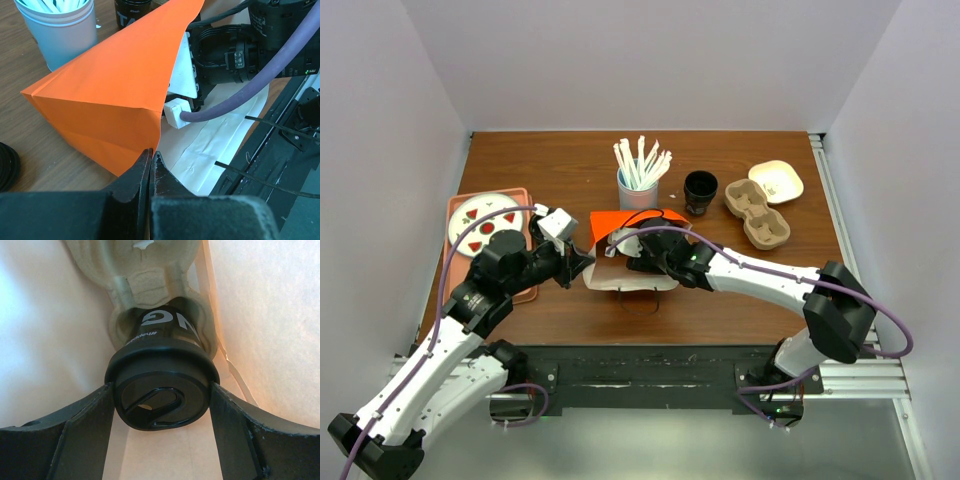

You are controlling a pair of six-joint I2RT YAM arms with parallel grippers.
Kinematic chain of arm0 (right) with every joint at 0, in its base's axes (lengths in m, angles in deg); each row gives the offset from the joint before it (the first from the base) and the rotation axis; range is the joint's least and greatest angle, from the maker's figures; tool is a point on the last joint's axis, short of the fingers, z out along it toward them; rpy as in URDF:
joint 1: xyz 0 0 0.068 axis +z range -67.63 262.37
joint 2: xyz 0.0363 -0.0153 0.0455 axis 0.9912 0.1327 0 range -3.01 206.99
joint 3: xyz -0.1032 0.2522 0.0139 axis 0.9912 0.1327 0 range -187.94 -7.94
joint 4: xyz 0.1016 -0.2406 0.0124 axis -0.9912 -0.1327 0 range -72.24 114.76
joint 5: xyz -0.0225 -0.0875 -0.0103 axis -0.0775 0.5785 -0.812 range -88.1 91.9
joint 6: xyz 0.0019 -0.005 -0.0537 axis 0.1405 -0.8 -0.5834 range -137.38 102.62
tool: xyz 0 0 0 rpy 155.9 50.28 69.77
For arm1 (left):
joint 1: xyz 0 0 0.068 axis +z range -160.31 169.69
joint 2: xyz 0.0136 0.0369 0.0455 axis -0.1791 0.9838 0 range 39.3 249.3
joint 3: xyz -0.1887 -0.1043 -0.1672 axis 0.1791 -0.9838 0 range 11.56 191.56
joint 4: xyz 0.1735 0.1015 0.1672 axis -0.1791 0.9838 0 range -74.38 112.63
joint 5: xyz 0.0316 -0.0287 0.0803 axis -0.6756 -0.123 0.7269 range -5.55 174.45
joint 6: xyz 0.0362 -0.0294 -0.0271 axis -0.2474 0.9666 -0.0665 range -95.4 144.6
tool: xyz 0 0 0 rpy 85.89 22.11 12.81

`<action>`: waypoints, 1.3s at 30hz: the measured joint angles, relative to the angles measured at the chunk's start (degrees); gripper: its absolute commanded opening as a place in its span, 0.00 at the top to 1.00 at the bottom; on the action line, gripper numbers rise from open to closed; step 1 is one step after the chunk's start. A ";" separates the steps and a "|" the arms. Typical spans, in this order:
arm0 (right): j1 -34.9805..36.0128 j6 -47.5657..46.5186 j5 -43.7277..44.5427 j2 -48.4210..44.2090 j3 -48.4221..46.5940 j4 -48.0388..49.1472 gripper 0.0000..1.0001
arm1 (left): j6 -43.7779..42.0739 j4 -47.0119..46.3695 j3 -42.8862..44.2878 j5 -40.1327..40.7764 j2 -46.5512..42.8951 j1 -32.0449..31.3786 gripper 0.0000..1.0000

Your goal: Pack the takeout coffee

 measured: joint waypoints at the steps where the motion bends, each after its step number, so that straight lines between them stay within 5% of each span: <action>1: 0.00 0.00 0.11 0.00 0.00 0.02 0.26 | 0.00 0.00 0.00 0.00 0.00 0.00 1.00; 9: 0.00 0.37 0.28 0.00 0.00 0.00 0.23 | 0.04 -0.02 0.00 -0.17 -0.04 -0.02 1.00; 14: 0.00 0.61 0.35 0.39 0.00 0.15 0.48 | 0.04 -0.02 0.00 -0.20 -0.04 -0.02 1.00; 16: 0.00 0.68 0.35 0.74 0.00 0.46 0.48 | 0.04 0.00 0.00 -0.20 -0.04 0.00 1.00; 30: -0.07 0.96 0.87 2.80 -0.24 2.60 0.39 | 0.11 -0.02 0.00 -0.46 -0.04 -0.02 1.00; 39: -0.15 2.19 1.36 2.75 -0.79 1.70 0.16 | 0.83 0.07 1.05 0.31 0.55 -0.02 1.00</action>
